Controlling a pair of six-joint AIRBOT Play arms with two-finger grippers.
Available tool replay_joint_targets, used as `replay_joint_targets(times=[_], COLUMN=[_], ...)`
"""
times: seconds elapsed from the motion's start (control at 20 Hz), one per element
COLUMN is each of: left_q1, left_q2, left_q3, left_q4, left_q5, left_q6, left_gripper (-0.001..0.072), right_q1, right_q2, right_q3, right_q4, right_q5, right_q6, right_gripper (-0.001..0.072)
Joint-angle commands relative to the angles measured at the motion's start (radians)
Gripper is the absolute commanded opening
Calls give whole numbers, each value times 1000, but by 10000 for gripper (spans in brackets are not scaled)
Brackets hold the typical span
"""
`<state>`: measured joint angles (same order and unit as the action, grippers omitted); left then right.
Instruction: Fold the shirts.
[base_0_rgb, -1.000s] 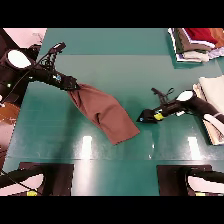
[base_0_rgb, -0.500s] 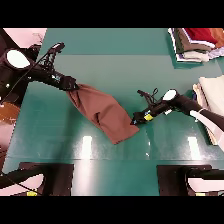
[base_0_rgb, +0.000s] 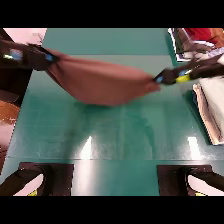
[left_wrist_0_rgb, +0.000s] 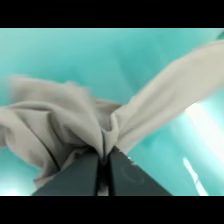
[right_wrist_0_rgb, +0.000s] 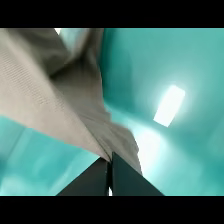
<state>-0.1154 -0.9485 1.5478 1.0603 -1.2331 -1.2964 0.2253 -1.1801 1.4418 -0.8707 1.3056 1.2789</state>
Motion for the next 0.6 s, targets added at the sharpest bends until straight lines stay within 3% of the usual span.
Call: replay_joint_targets(times=[0.0, 0.15, 0.3, 0.55], left_q1=[1, 1, 1, -1], left_q2=[85, 84, 75, 43], left_q3=[156, 298, 296, -66], left_q4=[-48, -59, -73, -120], left_q5=[-93, -147, -167, -215], left_q6=[-10, -58, -59, -56], left_gripper=[28, 27, 27, 28], right_q1=[-60, -65, -65, -65], right_q2=[122, 159, 125, -21], right_q3=[196, 313, 398, 406], right_q4=[-22, -24, -24, -24], right_q5=[7, 40, 121, 325], right_q6=[18, 53, 100, 134], right_gripper=[12, 12, 12, 12])
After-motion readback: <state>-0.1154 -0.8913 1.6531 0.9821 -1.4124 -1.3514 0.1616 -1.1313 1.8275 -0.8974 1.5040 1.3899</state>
